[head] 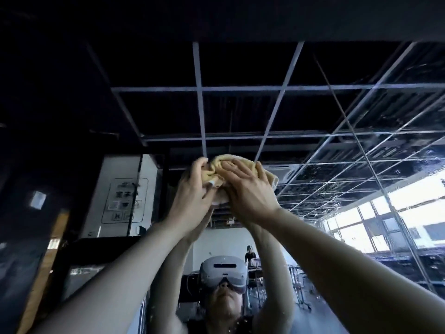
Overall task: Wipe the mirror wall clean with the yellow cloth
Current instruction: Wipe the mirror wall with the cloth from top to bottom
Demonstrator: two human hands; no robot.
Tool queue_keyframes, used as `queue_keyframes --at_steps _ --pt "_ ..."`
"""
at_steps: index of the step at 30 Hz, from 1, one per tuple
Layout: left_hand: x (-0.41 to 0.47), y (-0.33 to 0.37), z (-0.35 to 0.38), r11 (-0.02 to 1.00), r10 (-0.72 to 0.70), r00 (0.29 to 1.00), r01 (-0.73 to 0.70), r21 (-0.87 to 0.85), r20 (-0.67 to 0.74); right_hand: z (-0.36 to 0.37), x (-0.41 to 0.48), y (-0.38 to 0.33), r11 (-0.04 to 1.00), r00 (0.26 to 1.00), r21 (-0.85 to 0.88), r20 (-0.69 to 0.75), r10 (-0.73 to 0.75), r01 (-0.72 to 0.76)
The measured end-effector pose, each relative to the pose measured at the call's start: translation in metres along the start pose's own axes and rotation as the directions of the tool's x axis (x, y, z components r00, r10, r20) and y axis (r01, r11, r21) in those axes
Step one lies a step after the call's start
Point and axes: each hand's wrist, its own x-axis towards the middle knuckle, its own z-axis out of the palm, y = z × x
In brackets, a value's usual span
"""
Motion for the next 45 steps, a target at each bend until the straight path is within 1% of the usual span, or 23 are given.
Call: queue_keyframes --at_steps 2,4,7,9,11,13,18,20,22,24,25,26,27,28,29,31,32,34,38,39,40,43,45 --pt "-0.001 0.015 0.017 1.0 0.004 1.0 -0.004 0.007 -0.024 -0.007 -0.002 0.022 0.999 0.999 0.033 -0.036 0.034 -0.033" --pt "0.003 0.028 0.033 1.0 -0.004 0.999 0.004 0.006 0.048 -0.014 -0.009 0.04 0.993 0.993 0.043 -0.047 0.11 -0.108" --pt "0.011 0.033 0.049 0.997 0.003 0.991 -0.012 0.07 0.133 -0.022 -0.011 0.048 0.976 0.974 0.048 -0.061 0.217 -0.214" --pt "0.017 0.03 0.056 0.996 0.014 0.991 -0.026 0.09 0.136 -0.029 -0.007 0.04 0.945 0.955 0.138 0.014 0.298 -0.297" --pt "0.019 0.027 0.06 0.991 0.027 0.99 -0.045 0.13 0.135 -0.033 -0.004 0.034 0.922 0.942 0.195 0.102 0.32 -0.335" --pt "0.02 0.025 0.061 0.986 0.04 0.988 -0.064 0.156 0.151 -0.033 -0.005 0.036 0.938 0.95 0.164 0.116 0.29 -0.306" --pt "0.015 0.028 0.058 0.988 0.023 0.971 -0.058 0.141 0.239 -0.033 -0.007 0.068 0.987 0.988 0.038 0.04 0.152 -0.154" --pt "0.007 0.033 0.058 0.987 0.005 0.974 -0.042 0.157 0.227 -0.042 -0.013 0.083 0.985 0.985 0.032 -0.026 0.17 -0.169" --pt "0.0 0.035 0.06 0.975 0.018 0.955 -0.083 0.208 0.296 -0.055 -0.032 0.105 0.953 0.941 0.068 -0.151 0.304 -0.297" --pt "-0.005 0.034 0.065 0.94 0.007 0.918 -0.142 0.312 0.396 -0.071 -0.057 0.131 0.861 0.838 0.087 -0.198 0.508 -0.502" --pt "-0.006 0.033 0.068 0.918 -0.002 0.912 -0.16 0.362 0.409 -0.076 -0.064 0.141 0.804 0.777 0.102 -0.211 0.593 -0.586" --pt "-0.007 0.032 0.07 0.899 -0.014 0.913 -0.167 0.405 0.407 -0.079 -0.066 0.144 0.755 0.723 0.126 -0.223 0.654 -0.644" --pt "-0.009 0.031 0.073 0.88 -0.019 0.918 -0.172 0.442 0.397 -0.079 -0.063 0.139 0.724 0.689 0.154 -0.227 0.688 -0.672" --pt "-0.01 0.032 0.075 0.863 -0.022 0.925 -0.175 0.474 0.38 -0.076 -0.057 0.128 0.726 0.695 0.162 -0.209 0.688 -0.669" --pt "-0.011 0.031 0.078 0.845 -0.016 0.932 -0.181 0.504 0.361 -0.07 -0.051 0.113 0.754 0.738 0.152 -0.159 0.656 -0.638" --pt "-0.014 0.03 0.084 0.824 0.042 0.957 -0.195 0.533 0.286 -0.055 -0.04 0.077 0.862 0.862 0.069 -0.027 0.506 -0.503" --pt "-0.015 0.031 0.086 0.814 0.075 0.965 -0.204 0.544 0.251 -0.049 -0.037 0.061 0.896 0.896 0.034 0.034 0.443 -0.444" --pt "-0.015 0.035 0.089 0.81 0.104 0.97 -0.211 0.548 0.22 -0.044 -0.033 0.05 0.912 0.91 -0.022 0.067 0.41 -0.41" --pt "-0.017 0.03 0.088 0.793 0.115 0.974 -0.21 0.572 0.198 -0.049 -0.036 0.08 0.941 0.946 -0.104 0.001 0.324 -0.322" --pt "-0.018 0.028 0.088 0.791 0.119 0.974 -0.211 0.575 0.193 -0.052 -0.04 0.096 0.937 0.943 -0.113 -0.014 0.331 -0.331" --pt "-0.019 0.026 0.089 0.785 0.124 0.975 -0.211 0.583 0.185 -0.056 -0.045 0.114 0.92 0.926 -0.108 -0.051 0.373 -0.377" --pt "-0.021 0.025 0.091 0.779 0.131 0.977 -0.207 0.591 0.169 -0.076 -0.072 0.163 0.826 0.825 -0.09 -0.186 0.534 -0.556" --pt "-0.021 0.025 0.093 0.782 0.14 0.976 -0.211 0.586 0.164 -0.083 -0.09 0.175 0.8 0.796 -0.09 -0.217 0.565 -0.593"
